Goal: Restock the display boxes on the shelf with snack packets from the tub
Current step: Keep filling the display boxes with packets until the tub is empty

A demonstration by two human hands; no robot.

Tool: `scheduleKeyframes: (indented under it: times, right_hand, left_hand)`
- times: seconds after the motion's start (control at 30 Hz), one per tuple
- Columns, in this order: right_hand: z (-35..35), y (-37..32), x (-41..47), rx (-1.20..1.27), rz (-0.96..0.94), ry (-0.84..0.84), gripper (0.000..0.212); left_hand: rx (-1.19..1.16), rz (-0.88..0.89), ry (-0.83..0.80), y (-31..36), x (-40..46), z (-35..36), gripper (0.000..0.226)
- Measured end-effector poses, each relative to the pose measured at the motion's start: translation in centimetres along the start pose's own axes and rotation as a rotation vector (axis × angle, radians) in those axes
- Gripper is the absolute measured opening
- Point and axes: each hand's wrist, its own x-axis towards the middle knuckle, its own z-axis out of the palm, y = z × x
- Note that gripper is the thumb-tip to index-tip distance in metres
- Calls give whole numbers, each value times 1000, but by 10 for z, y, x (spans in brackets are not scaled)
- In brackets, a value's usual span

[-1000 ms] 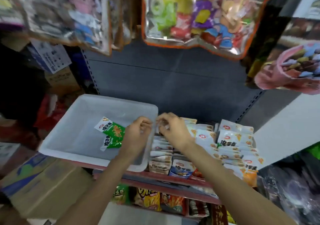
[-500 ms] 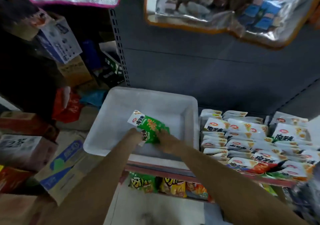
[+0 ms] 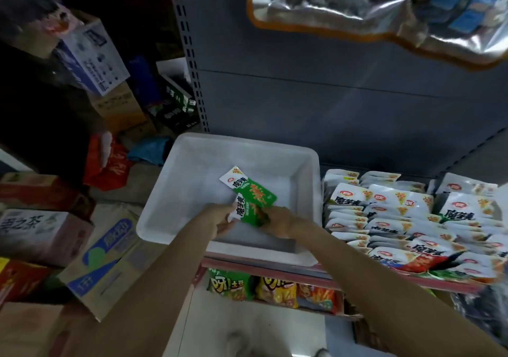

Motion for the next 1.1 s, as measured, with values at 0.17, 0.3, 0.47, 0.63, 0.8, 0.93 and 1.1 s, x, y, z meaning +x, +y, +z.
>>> scheduleKeyframes:
  times: [0.17, 0.3, 0.47, 0.63, 0.8, 0.93, 1.1]
  right_hand:
    - [-18, -5, -15, 218, -230, 278, 54]
    - [-39, -2, -28, 609, -314, 226, 28]
    - [-72, 28, -68, 669, -372, 462, 36]
    - [-107, 86, -127, 727, -435, 805, 31]
    - [-131, 164, -186, 750, -363, 1002, 42]
    - [-133, 220, -218, 735, -272, 1076, 41]
    - [-133, 266, -231, 923, -245, 1075, 33]
  left_hand:
    - [92, 263, 35, 14, -41, -10, 26]
    - [322, 575, 9, 30, -64, -6, 8]
    - [630, 1028, 75, 52, -102, 38, 5]
    - [474, 1256, 152, 68, -134, 126, 16]
    - [397, 1084, -136, 67, -139, 217, 20]
    - [514, 1166, -160, 58, -153, 281, 18]
    - [595, 1186, -121, 53, -163, 334, 14]
